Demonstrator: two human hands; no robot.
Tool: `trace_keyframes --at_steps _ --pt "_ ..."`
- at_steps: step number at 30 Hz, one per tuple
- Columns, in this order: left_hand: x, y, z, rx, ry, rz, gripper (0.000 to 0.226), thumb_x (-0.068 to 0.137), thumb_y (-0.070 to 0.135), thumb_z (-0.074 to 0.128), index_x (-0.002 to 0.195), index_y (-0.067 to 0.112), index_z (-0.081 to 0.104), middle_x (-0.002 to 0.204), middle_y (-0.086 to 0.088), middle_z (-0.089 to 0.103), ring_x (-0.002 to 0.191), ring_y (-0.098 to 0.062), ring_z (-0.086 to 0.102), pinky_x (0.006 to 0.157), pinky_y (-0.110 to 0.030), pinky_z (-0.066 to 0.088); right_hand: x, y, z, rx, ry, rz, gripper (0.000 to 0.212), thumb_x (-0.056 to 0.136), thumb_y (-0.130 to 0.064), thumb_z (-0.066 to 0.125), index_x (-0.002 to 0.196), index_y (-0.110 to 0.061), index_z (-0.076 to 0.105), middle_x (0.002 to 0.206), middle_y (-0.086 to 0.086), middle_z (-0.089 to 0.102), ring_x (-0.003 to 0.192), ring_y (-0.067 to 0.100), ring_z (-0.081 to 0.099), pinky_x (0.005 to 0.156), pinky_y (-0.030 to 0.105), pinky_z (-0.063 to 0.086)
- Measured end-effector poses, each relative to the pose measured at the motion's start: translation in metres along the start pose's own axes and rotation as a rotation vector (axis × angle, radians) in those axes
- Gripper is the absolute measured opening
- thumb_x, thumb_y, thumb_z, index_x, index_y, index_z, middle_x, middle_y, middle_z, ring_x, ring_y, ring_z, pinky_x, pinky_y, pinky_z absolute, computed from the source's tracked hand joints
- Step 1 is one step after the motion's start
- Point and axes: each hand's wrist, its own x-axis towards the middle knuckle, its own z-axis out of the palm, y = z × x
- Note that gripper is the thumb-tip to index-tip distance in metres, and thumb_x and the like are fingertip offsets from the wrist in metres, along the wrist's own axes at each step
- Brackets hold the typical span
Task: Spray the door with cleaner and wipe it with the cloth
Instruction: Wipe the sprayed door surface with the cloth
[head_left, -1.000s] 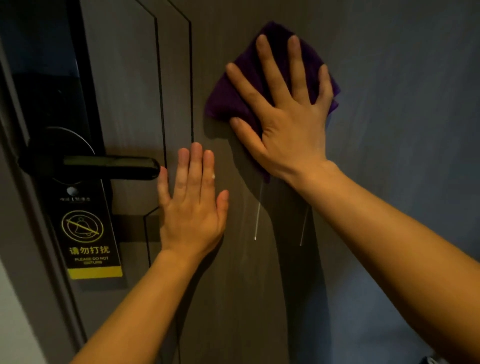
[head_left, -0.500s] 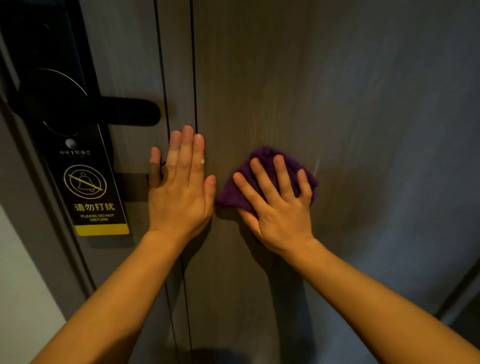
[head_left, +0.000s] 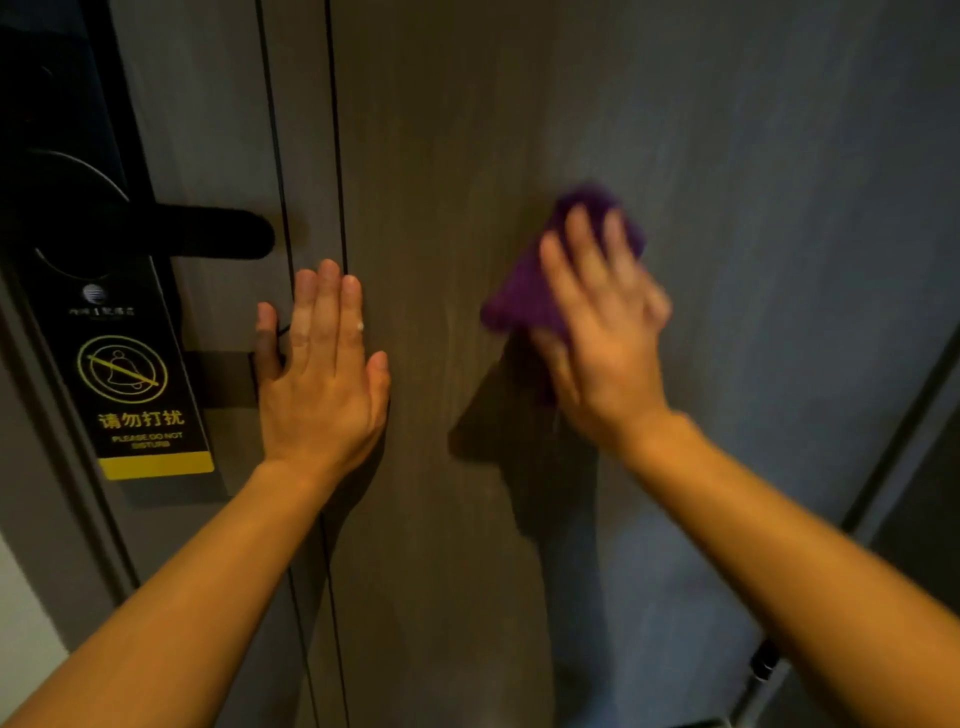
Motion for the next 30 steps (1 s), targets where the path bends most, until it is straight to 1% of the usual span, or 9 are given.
trace_keyframes --at_steps 2,3,6,8,11,16,21,25,30 --pt "0.000 0.000 0.001 0.004 0.003 -0.006 0.072 0.103 0.035 0.038 0.162 0.006 0.009 0.170 -0.015 0.006 0.157 -0.021 -0.007 0.127 -0.047 -0.006 0.060 0.019 -0.014 -0.070 0.064 0.026 0.058 0.104 -0.044 0.040 0.157 -0.020 0.031 0.165 0.015 0.027 0.155 0.034 0.018 0.114 0.045 0.025" --pt "0.000 0.001 0.002 0.004 0.001 -0.009 0.072 0.102 0.035 0.038 0.162 0.006 0.009 0.170 -0.015 0.006 0.157 -0.021 -0.008 0.126 -0.047 -0.007 0.084 0.028 -0.017 -0.109 0.078 0.020 0.057 0.105 -0.047 0.038 0.157 -0.022 0.032 0.165 0.015 0.027 0.154 0.036 0.019 0.116 0.046 0.025" --pt "0.001 0.000 0.002 0.010 0.006 0.000 0.072 0.102 0.035 0.037 0.162 0.005 0.011 0.170 -0.016 0.007 0.157 -0.022 -0.008 0.126 -0.046 -0.008 0.125 0.044 -0.015 -0.211 0.029 -0.005 0.058 0.106 -0.058 0.027 0.158 -0.035 0.026 0.168 0.008 0.023 0.156 0.036 0.015 0.122 0.049 0.018" --pt "0.000 -0.001 0.003 0.021 0.020 0.012 0.070 0.103 0.036 0.033 0.161 0.004 0.011 0.169 -0.016 0.005 0.158 -0.023 -0.007 0.127 -0.047 -0.007 0.127 0.045 -0.009 -0.272 -0.010 0.009 0.061 0.102 -0.066 0.022 0.158 -0.042 0.021 0.169 0.004 0.019 0.156 0.037 0.013 0.122 0.057 0.015" --pt "-0.001 0.000 0.004 0.030 0.030 0.019 0.069 0.104 0.037 0.031 0.162 0.004 0.009 0.169 -0.015 0.003 0.158 -0.025 -0.005 0.127 -0.051 -0.002 0.108 0.036 -0.003 -0.296 -0.043 0.008 0.064 0.099 -0.072 0.021 0.157 -0.047 0.017 0.170 0.004 0.016 0.156 0.041 0.010 0.120 0.066 0.010" --pt "-0.001 0.000 0.005 0.017 0.050 0.018 0.071 0.104 0.040 0.031 0.162 0.004 0.009 0.168 -0.019 0.009 0.157 -0.024 -0.004 0.126 -0.052 -0.001 0.044 0.027 0.018 -0.281 -0.106 -0.042 0.065 0.097 -0.071 0.029 0.157 -0.045 0.022 0.169 0.007 0.018 0.154 0.046 0.011 0.117 0.071 0.009" --pt "-0.001 0.001 0.005 0.034 0.039 0.029 0.074 0.104 0.043 0.032 0.162 0.004 0.007 0.168 -0.021 0.010 0.157 -0.028 0.000 0.126 -0.053 0.000 -0.028 0.018 0.048 -0.242 -0.096 -0.079 0.064 0.096 -0.068 0.040 0.154 -0.044 0.032 0.165 0.002 0.015 0.153 0.040 0.009 0.116 0.072 0.016" --pt "-0.001 0.001 0.004 0.037 0.037 0.034 0.074 0.104 0.042 0.034 0.161 0.004 0.008 0.168 -0.021 0.010 0.157 -0.032 0.006 0.125 -0.053 0.000 -0.071 0.012 0.066 -0.210 -0.081 -0.086 0.065 0.096 -0.065 0.044 0.155 -0.042 0.030 0.165 0.001 0.019 0.154 0.036 0.010 0.117 0.068 0.019" --pt "0.000 0.001 0.001 0.014 0.003 0.018 0.075 0.103 0.044 0.033 0.162 0.005 0.006 0.169 -0.020 0.009 0.157 -0.029 0.001 0.125 -0.049 -0.005 -0.125 0.007 0.081 -0.234 -0.140 -0.105 0.072 0.098 -0.058 0.044 0.160 -0.036 0.013 0.168 -0.004 0.009 0.158 0.028 -0.003 0.117 0.053 0.019"
